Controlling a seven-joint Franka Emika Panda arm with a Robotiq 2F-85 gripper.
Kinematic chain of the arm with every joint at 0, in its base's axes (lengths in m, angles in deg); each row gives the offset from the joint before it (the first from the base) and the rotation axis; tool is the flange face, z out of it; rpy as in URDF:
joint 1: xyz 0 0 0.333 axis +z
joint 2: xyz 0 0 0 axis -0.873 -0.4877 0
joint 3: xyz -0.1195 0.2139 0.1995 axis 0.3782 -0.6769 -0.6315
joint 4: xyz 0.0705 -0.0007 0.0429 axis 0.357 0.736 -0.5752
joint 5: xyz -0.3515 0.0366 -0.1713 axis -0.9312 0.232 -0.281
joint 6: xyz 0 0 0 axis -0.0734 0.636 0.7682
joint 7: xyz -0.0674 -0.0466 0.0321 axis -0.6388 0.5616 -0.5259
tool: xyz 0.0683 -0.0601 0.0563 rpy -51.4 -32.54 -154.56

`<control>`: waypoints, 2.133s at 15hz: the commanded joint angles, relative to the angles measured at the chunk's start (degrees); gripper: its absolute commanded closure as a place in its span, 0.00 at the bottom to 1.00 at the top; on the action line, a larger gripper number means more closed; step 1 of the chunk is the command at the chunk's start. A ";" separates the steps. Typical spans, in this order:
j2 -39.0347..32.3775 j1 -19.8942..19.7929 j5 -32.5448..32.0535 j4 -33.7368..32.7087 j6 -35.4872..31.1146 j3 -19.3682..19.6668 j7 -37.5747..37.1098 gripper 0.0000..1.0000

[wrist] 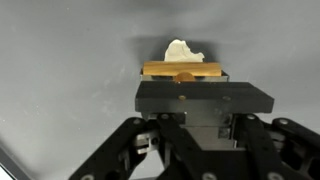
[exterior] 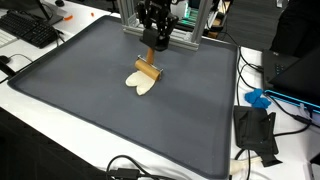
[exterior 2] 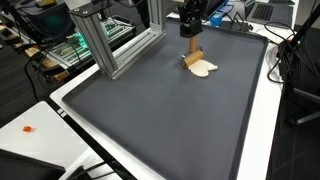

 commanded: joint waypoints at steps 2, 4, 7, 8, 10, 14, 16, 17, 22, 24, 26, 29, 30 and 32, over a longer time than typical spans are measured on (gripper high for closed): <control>-0.71 0.10 4.88 2.06 7.30 -1.25 3.93 0.77; -0.40 0.13 4.66 1.78 8.66 -1.41 3.54 0.77; -0.31 -0.03 4.68 1.37 7.60 -1.38 3.18 0.77; -0.08 -0.13 5.42 1.20 7.79 -1.41 3.84 0.77; 0.60 -0.36 6.38 1.01 8.38 -1.32 4.61 0.77; 2.68 -0.88 8.85 1.17 10.57 -1.16 6.90 0.77; 3.91 -1.12 10.05 1.77 11.46 -1.02 7.91 0.77; 4.29 -1.24 10.68 1.96 11.70 -0.95 8.40 0.77; 6.56 -1.99 10.94 3.65 10.37 -0.67 8.46 0.77; 7.80 -2.25 11.08 4.21 10.57 -0.67 8.43 0.77; 9.37 -2.47 11.26 4.71 10.75 -0.73 8.57 0.77; 11.86 -2.72 11.93 5.50 11.59 -0.83 9.04 0.77; 12.89 -2.80 12.98 5.74 12.03 -0.81 9.64 0.77; 15.03 -2.96 14.57 6.35 12.86 -0.76 10.83 0.77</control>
